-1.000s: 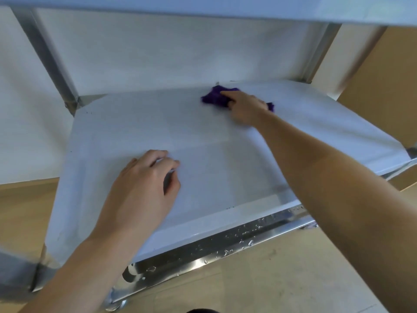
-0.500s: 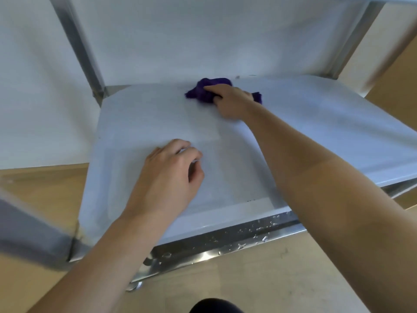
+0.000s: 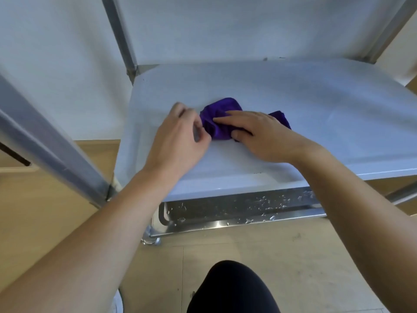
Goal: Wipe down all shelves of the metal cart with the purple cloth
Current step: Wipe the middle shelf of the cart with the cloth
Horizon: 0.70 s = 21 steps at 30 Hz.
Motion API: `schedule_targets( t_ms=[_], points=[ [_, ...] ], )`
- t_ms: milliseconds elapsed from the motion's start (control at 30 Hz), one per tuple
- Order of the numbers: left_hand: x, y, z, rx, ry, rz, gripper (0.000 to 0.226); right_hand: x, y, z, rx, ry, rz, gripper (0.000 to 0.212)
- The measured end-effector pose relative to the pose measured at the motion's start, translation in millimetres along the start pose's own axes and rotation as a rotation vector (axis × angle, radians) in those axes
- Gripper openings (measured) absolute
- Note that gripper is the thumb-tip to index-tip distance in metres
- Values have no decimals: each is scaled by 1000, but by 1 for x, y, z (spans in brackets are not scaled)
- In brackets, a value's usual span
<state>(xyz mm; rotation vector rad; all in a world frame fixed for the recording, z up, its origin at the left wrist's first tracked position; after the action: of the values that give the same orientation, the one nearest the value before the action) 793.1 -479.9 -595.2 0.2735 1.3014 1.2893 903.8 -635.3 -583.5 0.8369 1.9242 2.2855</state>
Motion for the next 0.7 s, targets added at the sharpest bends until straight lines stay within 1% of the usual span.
schedule_targets(
  t_ms=[100,200,300,467,567,700],
  points=[
    [8,3,8,-51,17,-29,8,14,-6,-11,6,14,15,45],
    [17,4,14,-111,32,-77,13,27,-17,-17,-62,62,33,41],
    [20,4,15,-122,-18,-56,16,30,-25,-18,-113,98,1,45],
    [18,14,13,-186,-186,-51,15,30,-30,-18,-208,123,-66,42],
    [15,27,-2,-140,-361,115,14,31,-30,-17,-238,117,-38,43],
    [23,59,-46,-70,-585,351,16,32,-30,-16,-281,129,7,45]
  ],
)
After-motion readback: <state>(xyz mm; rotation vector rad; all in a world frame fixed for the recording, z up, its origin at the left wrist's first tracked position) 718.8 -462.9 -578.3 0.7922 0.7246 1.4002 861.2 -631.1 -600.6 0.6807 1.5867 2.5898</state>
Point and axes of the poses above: each hand's wrist, its own z-axis towards the middle knuckle, its own y-axis out of the back of the hand, x = y × z, the point moved 1 cm from there along z, towards the middle knuckle, and after that the axes turned 11 degrees about y, right-handed, at the moved point
